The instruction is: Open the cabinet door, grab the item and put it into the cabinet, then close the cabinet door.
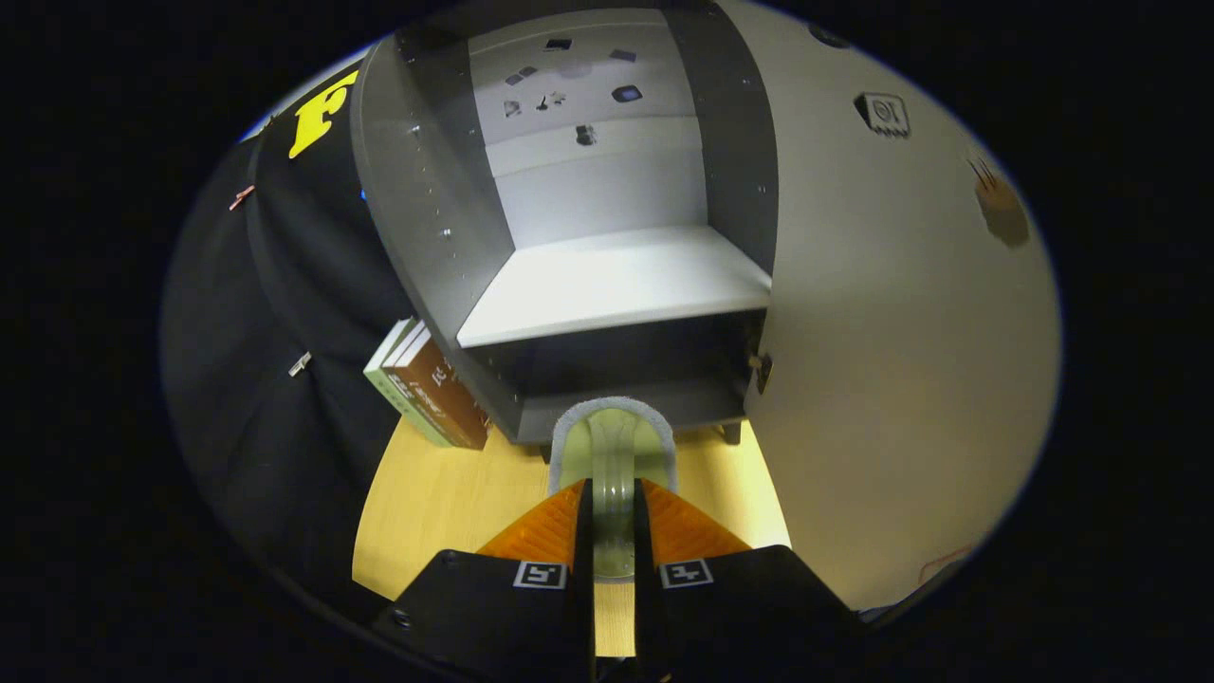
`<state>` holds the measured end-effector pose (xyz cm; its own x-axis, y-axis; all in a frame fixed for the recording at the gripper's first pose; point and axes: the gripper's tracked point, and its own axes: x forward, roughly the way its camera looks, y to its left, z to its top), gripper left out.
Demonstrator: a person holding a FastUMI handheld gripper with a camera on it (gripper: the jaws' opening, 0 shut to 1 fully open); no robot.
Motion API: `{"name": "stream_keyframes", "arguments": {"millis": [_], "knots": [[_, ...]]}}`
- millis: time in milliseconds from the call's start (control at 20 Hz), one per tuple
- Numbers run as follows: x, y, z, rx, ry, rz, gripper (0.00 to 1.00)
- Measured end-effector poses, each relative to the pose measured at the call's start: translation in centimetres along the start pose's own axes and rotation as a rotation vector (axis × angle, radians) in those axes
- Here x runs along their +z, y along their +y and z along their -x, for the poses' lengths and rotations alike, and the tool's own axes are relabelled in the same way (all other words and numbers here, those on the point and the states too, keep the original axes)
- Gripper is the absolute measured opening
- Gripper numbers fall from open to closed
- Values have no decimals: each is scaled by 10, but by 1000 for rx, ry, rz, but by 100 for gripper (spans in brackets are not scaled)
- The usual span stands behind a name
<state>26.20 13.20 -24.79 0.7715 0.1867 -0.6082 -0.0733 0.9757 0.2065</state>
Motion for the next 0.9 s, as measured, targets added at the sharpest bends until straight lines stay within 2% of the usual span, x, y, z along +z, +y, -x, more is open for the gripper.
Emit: {"name": "stream_keyframes", "arguments": {"millis": [500, 900], "knots": [[133, 19, -73, 4, -87, 10, 21], [175, 19, -149, -6, -44, -22, 21]]}}
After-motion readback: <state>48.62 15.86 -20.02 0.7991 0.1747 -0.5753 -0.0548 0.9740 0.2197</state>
